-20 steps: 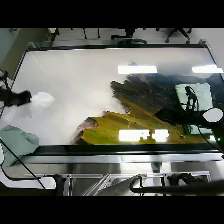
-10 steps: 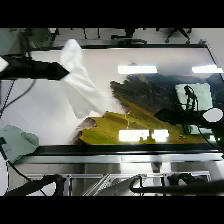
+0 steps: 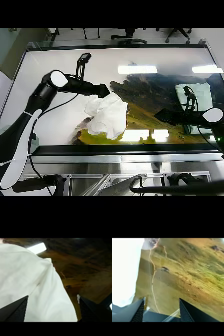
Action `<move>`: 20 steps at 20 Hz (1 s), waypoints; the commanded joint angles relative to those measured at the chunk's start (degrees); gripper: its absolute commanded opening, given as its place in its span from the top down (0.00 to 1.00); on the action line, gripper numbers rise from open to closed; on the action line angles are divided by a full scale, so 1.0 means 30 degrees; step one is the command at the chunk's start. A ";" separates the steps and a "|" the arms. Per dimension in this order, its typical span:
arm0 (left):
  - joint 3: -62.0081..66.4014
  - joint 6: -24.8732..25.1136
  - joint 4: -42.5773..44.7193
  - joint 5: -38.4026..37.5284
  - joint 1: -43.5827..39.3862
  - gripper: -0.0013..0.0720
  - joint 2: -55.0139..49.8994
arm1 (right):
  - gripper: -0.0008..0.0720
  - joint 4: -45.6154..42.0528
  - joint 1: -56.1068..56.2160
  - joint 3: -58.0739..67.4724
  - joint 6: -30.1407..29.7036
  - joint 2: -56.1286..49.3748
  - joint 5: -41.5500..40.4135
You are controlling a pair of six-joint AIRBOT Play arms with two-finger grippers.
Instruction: Fold the shirts.
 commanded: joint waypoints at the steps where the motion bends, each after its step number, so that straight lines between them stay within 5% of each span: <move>1: 0.2193 -0.1399 0.0007 -0.4816 0.2069 0.04 -0.0364 | 0.33 0.0692 0.0022 -0.0007 -0.0219 -0.0306 0.0095; 5: -0.2492 -0.1596 0.0211 -0.7730 0.3956 0.04 0.1508 | 0.33 0.4408 0.1406 -0.0299 -0.3228 -0.1829 0.0925; 10: -1.3092 -0.0911 -0.0401 -0.1464 0.4707 0.04 0.4313 | 0.33 0.4612 0.7453 -0.0867 -0.3519 -0.5093 -0.2637; 13: -1.6160 0.1406 -0.4029 0.2455 0.4422 0.04 0.4138 | 0.33 0.4911 0.9938 -0.0816 -0.3606 -0.7249 -0.5865; 18: -1.5045 0.3228 -0.6390 0.5129 0.3308 0.04 0.0852 | 0.33 1.1045 1.0331 0.0044 -0.9100 -0.9726 -0.7104; 19: -1.4294 0.3228 -0.6390 0.5027 0.3133 0.08 0.0080 | 0.37 1.1970 1.0331 0.0291 -1.0010 -1.0134 -0.7096; 20: -1.3566 0.3235 -0.6368 0.4721 0.2965 0.37 -0.0510 | 0.70 1.2626 1.0331 0.0510 -1.0659 -1.0528 -0.7074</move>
